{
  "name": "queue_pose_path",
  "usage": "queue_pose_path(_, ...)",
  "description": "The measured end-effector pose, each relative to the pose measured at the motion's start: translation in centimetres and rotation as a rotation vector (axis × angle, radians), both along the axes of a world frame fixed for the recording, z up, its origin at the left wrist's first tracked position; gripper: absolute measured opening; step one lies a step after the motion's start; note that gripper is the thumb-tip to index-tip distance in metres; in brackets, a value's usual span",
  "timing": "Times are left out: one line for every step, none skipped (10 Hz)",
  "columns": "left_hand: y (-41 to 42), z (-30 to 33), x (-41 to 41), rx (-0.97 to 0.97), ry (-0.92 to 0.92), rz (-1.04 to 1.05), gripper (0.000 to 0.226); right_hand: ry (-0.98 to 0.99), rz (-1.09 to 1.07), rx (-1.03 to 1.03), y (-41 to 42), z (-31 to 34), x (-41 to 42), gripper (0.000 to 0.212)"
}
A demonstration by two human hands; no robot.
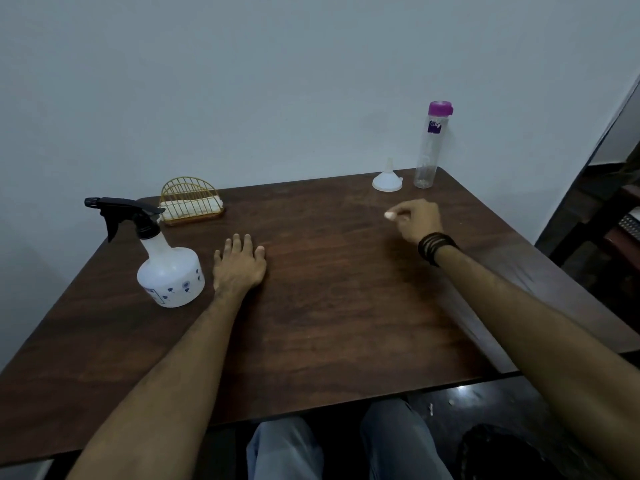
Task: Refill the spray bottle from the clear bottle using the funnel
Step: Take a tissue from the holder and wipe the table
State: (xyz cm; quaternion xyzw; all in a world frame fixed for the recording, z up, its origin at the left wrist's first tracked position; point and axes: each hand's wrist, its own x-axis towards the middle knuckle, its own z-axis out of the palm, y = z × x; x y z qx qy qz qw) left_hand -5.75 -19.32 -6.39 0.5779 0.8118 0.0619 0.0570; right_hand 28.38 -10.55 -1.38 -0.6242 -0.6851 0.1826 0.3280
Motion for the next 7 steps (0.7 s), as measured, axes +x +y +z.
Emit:
queue_pose_path(0.1, -0.1, 0.1, -0.010, 0.001, 0.006, 0.064, -0.183, -0.102, -0.106, 1.2, -1.4, 0.9, 0.017)
queue_pose_path(0.3, -0.2, 0.2, -0.008, 0.005, 0.016, 0.064, -0.206, 0.044, -0.072, -0.4, -2.2, -0.8, 0.018)
queue_pose_path(0.3, -0.3, 0.3, -0.012, 0.007, 0.022, 0.064, -0.207, 0.284, 0.006, -3.7, -2.5, -3.8, 0.020)
queue_pose_path(0.1, -0.1, 0.3, -0.002, 0.005, 0.015, 0.064, -0.226, 0.503, 0.032, -6.4, -2.8, -5.7, 0.019)
queue_pose_path(-0.1, -0.1, 0.2, -0.002, 0.002, 0.002, 0.064, -0.279, 0.593, 0.002, -6.7, -2.2, -5.3, 0.018)
queue_pose_path(0.0, -0.2, 0.1, -0.003, 0.008, -0.003, 0.064, -0.280, 0.411, -0.020, -5.0, -1.5, -2.3, 0.018)
queue_pose_path(0.0, -0.2, 0.1, -0.003, 0.010, 0.001, 0.064, -0.242, 0.207, -0.042, -4.3, -1.5, 0.3, 0.014)
